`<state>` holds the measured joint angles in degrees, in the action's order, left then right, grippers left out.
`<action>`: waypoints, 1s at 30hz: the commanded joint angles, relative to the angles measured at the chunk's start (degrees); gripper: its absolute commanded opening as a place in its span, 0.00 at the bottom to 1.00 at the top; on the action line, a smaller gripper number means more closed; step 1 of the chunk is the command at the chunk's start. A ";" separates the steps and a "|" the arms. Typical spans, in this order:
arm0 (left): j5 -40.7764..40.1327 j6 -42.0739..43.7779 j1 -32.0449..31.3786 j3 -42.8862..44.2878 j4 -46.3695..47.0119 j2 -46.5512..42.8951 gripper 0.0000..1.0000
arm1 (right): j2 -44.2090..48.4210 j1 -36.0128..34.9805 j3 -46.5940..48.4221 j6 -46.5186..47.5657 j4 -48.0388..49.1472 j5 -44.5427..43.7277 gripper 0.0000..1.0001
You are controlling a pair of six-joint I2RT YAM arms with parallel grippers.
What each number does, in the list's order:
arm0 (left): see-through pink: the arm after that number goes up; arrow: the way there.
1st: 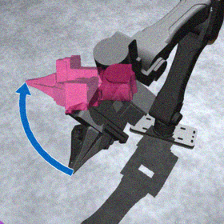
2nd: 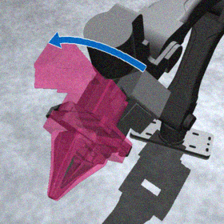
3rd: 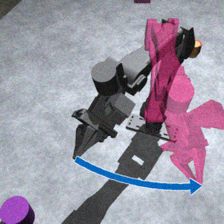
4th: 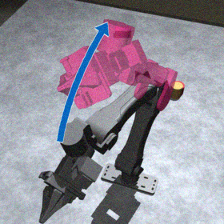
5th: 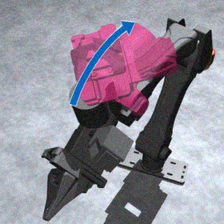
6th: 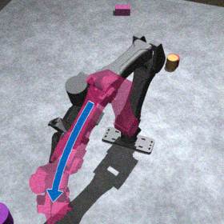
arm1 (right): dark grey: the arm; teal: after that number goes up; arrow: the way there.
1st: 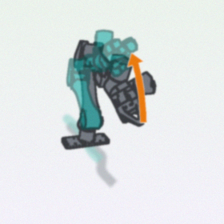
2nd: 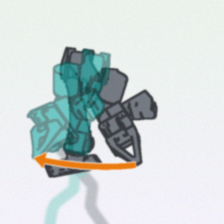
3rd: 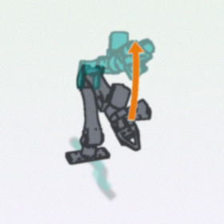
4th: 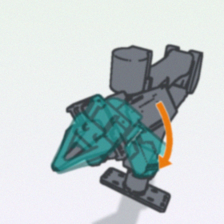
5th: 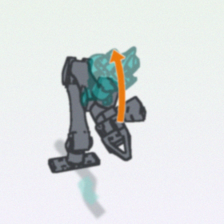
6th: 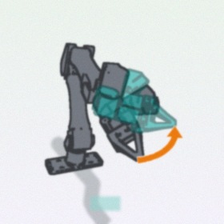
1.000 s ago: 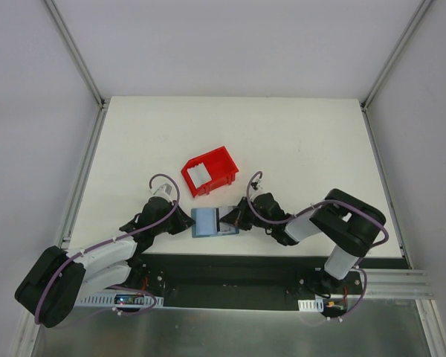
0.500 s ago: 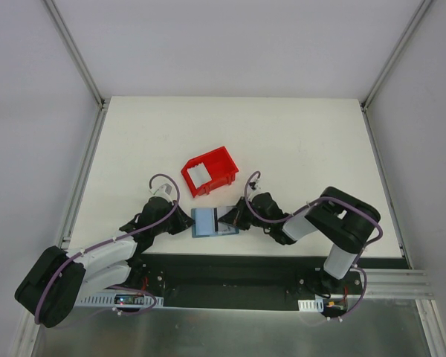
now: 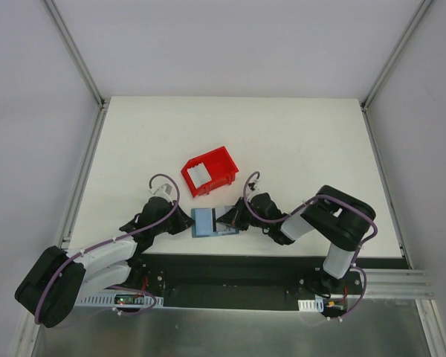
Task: Put the credit cards into the card holder
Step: Insert the credit card into the card holder.
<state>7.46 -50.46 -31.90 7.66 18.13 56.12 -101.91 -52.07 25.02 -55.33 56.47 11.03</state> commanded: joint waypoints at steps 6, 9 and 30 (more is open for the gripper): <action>0.53 0.01 -0.27 -1.16 -1.26 0.22 0.00 | -2.33 -0.84 1.17 0.83 -0.22 0.84 0.00; 0.36 0.10 -0.27 -1.24 -1.43 -0.22 0.00 | -1.63 0.39 1.00 2.50 -0.92 1.28 0.00; 0.09 0.27 -0.27 -1.16 -1.78 -0.48 0.00 | -0.14 -0.57 4.34 4.43 -7.41 1.28 0.20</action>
<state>7.44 -50.46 -31.90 7.53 18.13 55.86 -104.60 -52.21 28.97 -53.69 54.13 14.31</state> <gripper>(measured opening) 0.008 0.120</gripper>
